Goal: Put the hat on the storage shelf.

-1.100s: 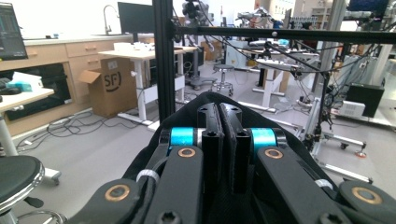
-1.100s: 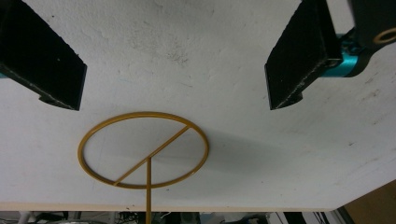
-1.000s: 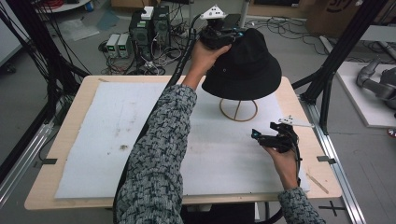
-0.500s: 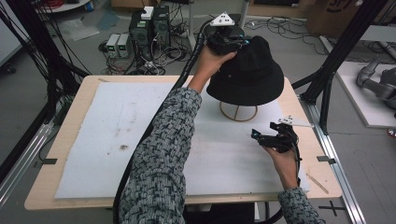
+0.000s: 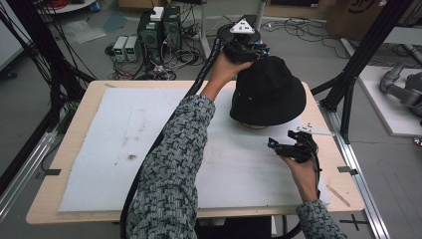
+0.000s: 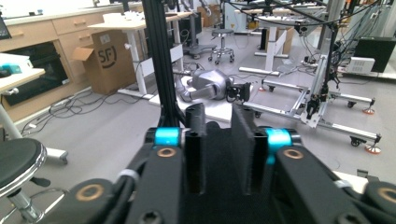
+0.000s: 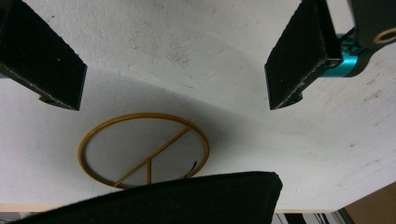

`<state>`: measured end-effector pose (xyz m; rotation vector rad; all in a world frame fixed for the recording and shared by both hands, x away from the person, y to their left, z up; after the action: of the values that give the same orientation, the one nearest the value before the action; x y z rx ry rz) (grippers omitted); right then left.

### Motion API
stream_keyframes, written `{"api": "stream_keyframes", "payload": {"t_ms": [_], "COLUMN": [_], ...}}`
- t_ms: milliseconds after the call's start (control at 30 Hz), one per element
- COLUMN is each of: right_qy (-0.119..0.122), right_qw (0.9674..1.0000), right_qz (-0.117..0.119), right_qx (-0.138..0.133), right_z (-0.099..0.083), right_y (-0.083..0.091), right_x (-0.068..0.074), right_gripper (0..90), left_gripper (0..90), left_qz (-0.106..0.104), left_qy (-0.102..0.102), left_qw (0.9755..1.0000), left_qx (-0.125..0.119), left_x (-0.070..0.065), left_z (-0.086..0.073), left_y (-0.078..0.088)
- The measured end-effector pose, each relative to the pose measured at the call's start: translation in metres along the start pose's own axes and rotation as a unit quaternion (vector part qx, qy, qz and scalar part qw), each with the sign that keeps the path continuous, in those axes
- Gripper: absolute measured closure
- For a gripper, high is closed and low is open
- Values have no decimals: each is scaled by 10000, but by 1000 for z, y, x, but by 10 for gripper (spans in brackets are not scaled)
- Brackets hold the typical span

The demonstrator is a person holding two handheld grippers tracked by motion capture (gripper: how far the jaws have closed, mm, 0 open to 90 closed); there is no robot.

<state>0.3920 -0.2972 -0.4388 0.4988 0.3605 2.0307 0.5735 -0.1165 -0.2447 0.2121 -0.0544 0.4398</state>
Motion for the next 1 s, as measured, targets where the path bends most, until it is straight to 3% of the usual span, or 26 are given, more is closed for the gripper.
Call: {"api": "stream_keyframes", "payload": {"t_ms": [400,567,767,1000], "right_qy": [-29,-23,1,-6], "right_qw": [10000,10000,10000,10000], "right_qz": [2,-7,-22,-33], "right_qx": [19,15,25,46], "right_z": [-1,-1,-1,-1], "right_y": [0,-1,-1,-1], "right_x": [0,1,1,2], "right_gripper": [51,51,51,51], "left_gripper": [579,521,488,419], "left_qz": [100,179,184,248], "left_qy": [-83,-9,-46,129], "left_qw": [9994,9991,9983,9971], "left_qx": [309,388,552,706], "left_x": [0,3,5,15], "left_z": [-2,-4,-6,-8], "left_y": [8,16,32,59]}}
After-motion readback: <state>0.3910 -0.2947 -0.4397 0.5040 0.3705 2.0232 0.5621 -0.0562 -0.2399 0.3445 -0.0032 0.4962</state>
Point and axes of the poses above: each handheld gripper's, and its own axes: y roughly backward along the jaws, z roughly out of its top, x roughly to its left, the point moved 5 cm from there along -y, roughly forward along the jaws, and after that the axes turned 2 degrees about -y, right-handed, at the moved point
